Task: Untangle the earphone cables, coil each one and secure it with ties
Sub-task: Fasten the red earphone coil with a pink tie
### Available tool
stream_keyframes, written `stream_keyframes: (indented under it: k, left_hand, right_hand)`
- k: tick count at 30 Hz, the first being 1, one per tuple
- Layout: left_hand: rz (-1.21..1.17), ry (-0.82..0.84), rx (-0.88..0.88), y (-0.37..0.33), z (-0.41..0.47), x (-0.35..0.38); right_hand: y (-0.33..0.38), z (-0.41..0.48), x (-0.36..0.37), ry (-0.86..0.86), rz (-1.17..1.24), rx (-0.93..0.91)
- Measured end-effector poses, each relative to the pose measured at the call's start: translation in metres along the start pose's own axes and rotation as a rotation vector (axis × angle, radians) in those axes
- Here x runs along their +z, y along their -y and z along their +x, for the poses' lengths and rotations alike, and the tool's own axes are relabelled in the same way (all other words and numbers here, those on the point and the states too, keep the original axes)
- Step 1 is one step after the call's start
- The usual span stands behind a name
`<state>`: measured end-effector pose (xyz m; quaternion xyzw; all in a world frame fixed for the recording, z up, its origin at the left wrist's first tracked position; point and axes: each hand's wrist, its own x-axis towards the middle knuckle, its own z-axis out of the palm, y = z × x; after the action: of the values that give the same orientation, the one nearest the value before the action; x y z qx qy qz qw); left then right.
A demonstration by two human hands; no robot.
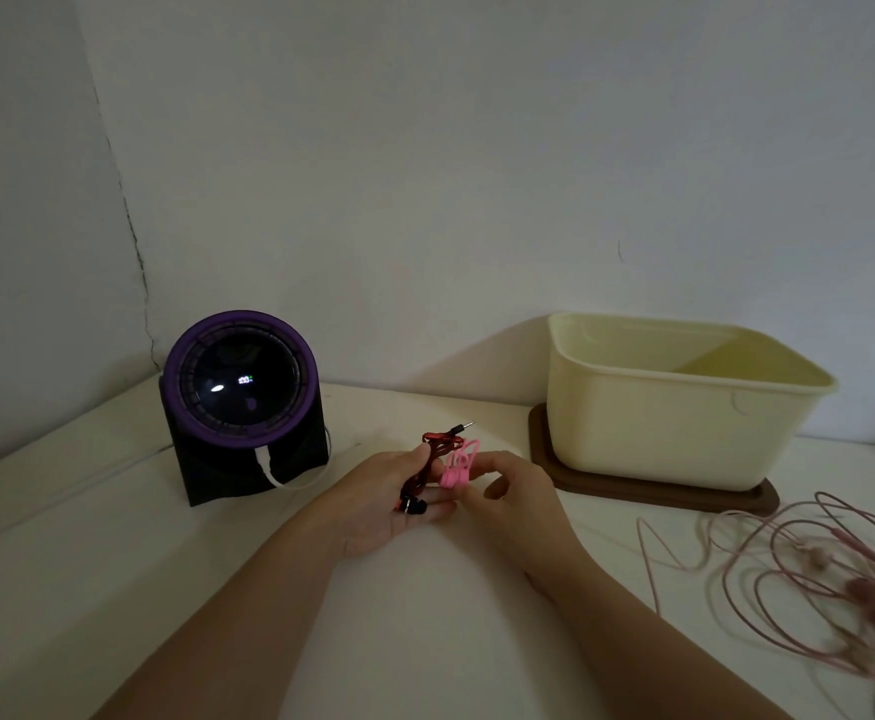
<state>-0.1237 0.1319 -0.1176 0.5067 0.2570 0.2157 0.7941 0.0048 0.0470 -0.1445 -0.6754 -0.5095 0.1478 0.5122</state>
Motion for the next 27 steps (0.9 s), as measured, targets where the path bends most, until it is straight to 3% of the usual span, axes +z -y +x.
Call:
stream_keyframes:
  k: [8, 14, 16, 19, 22, 24, 27]
  left_hand:
    - [-0.076, 0.012, 0.019, 0.003, 0.009, -0.003]
    - [-0.049, -0.039, 0.044, 0.002, 0.011, -0.001]
    - [0.103, -0.078, 0.102, -0.001, 0.01, -0.003]
    - [0.696, -0.21, 0.185, -0.005, 0.009, -0.009]
    - [1.134, -0.145, 0.194, -0.007, 0.007, -0.004]
    - [1.256, -0.104, 0.162, -0.01, 0.003, 0.003]
    - [1.201, -0.175, 0.183, -0.019, -0.002, 0.005]
  right_hand:
    - [0.0, -0.001, -0.001, -0.068, 0.023, -0.019]
    - [-0.004, 0.0, -0.001, -0.113, 0.187, 0.023]
    - [-0.004, 0.001, -0.001, -0.183, 0.338, 0.047]
    - [-0.005, 0.001, -0.003, -0.244, 0.434, 0.069]
    - [-0.003, 0.0, -0.003, -0.234, 0.404, 0.077]
    - [0.0, 0.001, -0.005, -0.234, 0.384, 0.089]
    - [0.011, 0.007, -0.015, -0.227, 0.319, 0.089]
